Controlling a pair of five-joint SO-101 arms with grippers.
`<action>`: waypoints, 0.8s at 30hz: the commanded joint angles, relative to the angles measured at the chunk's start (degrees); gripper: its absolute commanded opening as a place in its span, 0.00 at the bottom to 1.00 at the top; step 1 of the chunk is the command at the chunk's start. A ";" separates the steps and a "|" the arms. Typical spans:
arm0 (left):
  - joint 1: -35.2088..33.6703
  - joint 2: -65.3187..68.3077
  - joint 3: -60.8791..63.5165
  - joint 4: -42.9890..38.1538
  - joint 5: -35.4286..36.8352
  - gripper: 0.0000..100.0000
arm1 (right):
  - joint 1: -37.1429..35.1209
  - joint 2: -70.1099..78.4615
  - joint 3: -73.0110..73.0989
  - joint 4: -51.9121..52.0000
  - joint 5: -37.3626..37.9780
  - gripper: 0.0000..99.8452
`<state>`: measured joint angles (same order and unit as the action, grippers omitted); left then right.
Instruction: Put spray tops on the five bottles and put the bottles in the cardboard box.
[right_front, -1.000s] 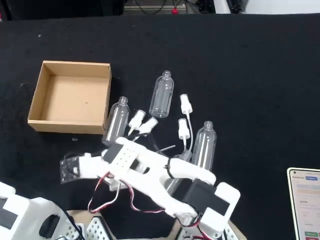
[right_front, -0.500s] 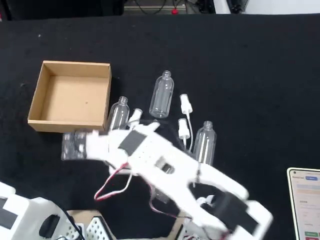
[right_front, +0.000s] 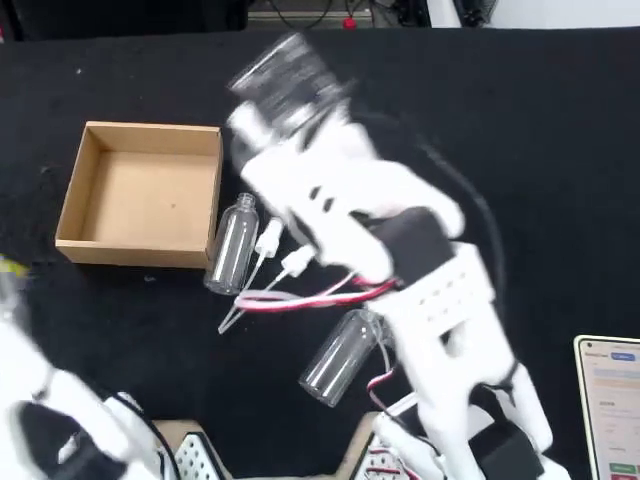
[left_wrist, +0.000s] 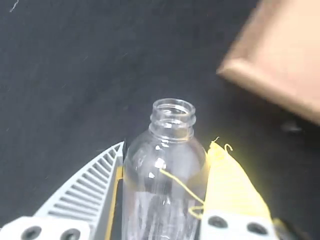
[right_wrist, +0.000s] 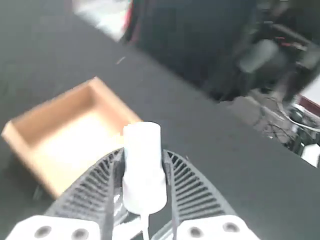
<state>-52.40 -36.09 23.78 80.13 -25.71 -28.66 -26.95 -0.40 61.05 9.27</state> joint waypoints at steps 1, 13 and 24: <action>16.66 -13.80 1.63 -0.26 9.85 0.16 | 5.89 -2.86 -7.96 0.35 -6.15 0.01; 47.34 -28.48 20.35 -28.40 29.27 0.16 | 10.37 -2.51 -18.07 -0.62 -15.91 0.01; 55.43 -39.47 46.02 -55.03 32.09 0.16 | 10.37 -2.59 -5.41 -19.52 -25.41 0.01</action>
<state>1.14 -71.16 64.84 31.96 5.58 -19.25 -27.03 -7.34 46.46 -11.91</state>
